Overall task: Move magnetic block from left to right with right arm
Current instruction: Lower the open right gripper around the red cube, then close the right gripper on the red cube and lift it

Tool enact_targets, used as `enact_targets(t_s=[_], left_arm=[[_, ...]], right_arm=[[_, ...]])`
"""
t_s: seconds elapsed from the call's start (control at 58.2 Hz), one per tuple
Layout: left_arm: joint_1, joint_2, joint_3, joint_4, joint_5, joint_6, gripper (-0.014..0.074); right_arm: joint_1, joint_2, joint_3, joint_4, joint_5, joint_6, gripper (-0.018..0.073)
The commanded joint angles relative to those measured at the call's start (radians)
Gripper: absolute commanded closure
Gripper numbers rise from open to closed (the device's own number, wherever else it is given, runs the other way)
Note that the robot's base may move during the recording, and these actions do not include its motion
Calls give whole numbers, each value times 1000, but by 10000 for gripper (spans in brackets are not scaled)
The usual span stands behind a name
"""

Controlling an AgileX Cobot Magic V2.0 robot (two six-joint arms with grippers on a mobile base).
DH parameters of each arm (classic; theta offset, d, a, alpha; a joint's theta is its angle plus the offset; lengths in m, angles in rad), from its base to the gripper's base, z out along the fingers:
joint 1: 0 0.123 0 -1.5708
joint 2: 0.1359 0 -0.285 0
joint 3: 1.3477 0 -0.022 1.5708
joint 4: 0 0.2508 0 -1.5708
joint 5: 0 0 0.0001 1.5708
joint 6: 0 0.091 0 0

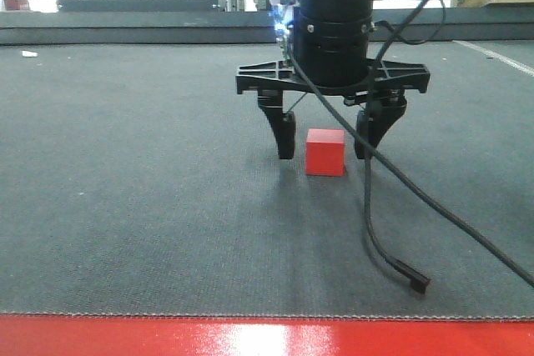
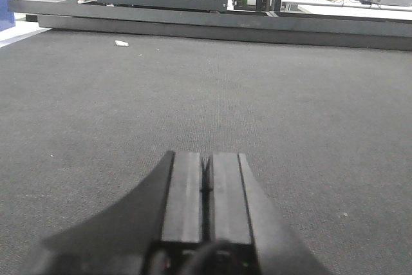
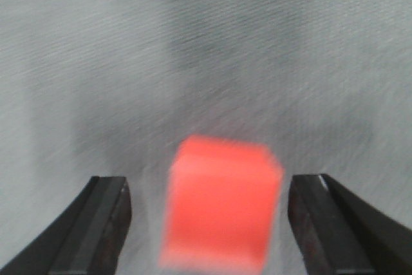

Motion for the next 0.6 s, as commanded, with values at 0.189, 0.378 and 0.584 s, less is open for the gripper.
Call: enact_targets(t_s=[0.189, 0.378, 0.584], left_arm=[[-5, -12, 6, -5, -83, -6, 722], [-5, -12, 6, -5, -83, -6, 722], [-5, -12, 6, -5, -83, -6, 722]], right_arm=[[-10, -44, -35, -27, -60, 1, 245], [-30, -74, -36, -26, -60, -13, 330], [-73, -185, -27, -20, -65, -242, 330]])
